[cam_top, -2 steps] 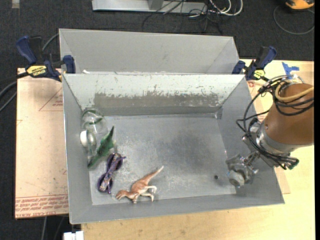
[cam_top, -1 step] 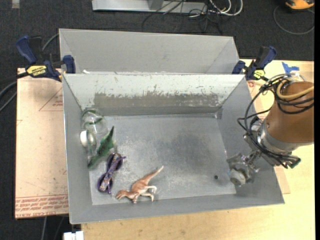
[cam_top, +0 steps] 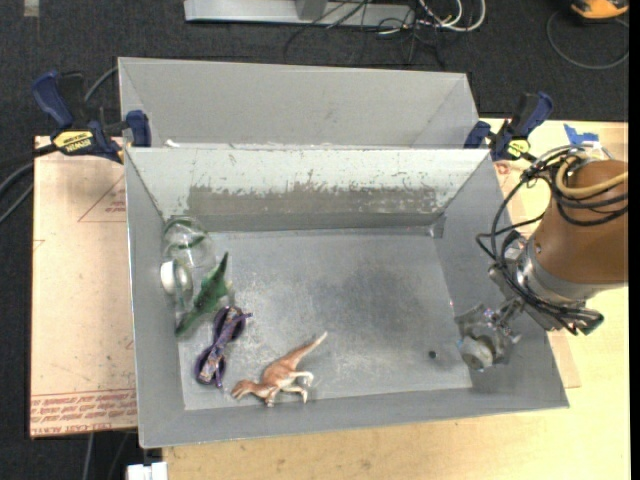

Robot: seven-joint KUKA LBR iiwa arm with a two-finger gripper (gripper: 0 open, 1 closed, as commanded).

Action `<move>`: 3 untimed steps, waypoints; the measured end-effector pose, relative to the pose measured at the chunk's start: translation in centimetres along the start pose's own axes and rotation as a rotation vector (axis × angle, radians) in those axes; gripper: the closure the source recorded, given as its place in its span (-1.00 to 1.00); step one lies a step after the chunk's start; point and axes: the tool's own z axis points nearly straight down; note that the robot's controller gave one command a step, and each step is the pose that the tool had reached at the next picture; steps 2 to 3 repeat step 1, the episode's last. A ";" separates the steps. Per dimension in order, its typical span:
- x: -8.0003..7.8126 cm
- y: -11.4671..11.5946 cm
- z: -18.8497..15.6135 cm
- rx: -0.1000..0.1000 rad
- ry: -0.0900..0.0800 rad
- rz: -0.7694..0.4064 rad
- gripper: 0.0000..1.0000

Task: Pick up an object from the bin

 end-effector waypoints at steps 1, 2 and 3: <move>0.0 0.0 -0.5 -0.002 0.001 0.001 1.00; 0.0 0.0 -0.5 -0.002 0.001 0.001 1.00; 0.0 0.0 -0.5 -0.002 0.001 0.001 1.00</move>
Offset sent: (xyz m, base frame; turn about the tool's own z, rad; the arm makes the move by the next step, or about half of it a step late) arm 0.0002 -0.0002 0.0175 0.0000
